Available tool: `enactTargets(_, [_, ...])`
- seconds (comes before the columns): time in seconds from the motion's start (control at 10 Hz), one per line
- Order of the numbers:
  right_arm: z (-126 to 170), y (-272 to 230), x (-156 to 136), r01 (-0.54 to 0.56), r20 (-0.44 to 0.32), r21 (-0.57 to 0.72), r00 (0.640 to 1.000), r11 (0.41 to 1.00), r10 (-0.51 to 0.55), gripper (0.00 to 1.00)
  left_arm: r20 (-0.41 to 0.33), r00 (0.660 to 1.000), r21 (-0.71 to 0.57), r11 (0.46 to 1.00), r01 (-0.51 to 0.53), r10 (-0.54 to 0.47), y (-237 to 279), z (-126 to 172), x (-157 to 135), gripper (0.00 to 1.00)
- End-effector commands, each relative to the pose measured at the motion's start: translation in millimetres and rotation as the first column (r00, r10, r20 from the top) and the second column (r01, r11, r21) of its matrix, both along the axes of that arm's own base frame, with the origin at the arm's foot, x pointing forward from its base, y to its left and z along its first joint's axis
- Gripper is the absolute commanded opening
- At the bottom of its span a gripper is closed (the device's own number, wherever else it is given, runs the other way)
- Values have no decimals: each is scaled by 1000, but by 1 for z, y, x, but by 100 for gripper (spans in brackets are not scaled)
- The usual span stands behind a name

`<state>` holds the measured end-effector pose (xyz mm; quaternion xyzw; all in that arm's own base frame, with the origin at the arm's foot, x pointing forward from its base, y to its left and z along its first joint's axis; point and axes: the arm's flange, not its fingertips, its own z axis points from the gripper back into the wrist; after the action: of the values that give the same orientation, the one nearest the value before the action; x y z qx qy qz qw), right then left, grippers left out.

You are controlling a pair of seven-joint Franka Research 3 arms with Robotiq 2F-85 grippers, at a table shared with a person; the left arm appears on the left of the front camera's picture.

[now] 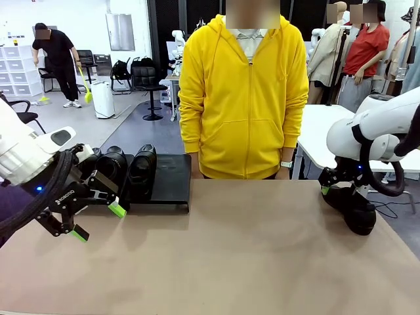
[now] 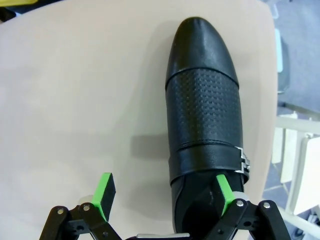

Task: Organize the shoes by placing them on the stand.
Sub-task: Pick up one Shoe and place it in the middle of the table.

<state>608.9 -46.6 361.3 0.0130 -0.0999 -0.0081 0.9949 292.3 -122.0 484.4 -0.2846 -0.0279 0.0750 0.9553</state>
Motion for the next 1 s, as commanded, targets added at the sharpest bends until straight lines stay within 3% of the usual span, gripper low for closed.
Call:
enactTargets(0.0, [-2,-3,13,31,-46,-31,998,999,-33,100,-4,1000,3,1000,-2,2,0,1,0,100])
enactTargets(0.3, [-3,-2,14,26,-70,-22,997,999,-28,100,-4,1000,3,1000,-2,2,0,1,0,100])
enactTargets(0.4, [-4,-2,14,27,-89,-17,996,999,-28,40,-4,1000,3,1000,-2,2,0,1,0,100])
enactTargets(0.5, [-5,-1,15,30,-101,-16,994,999,-31,0,-4,1000,3,1000,-2,2,0,1,0,100])
enactTargets(0.9, [-4,-1,13,49,-157,-28,986,998,-53,0,-4,1000,3,1000,-2,2,0,1,0,100])
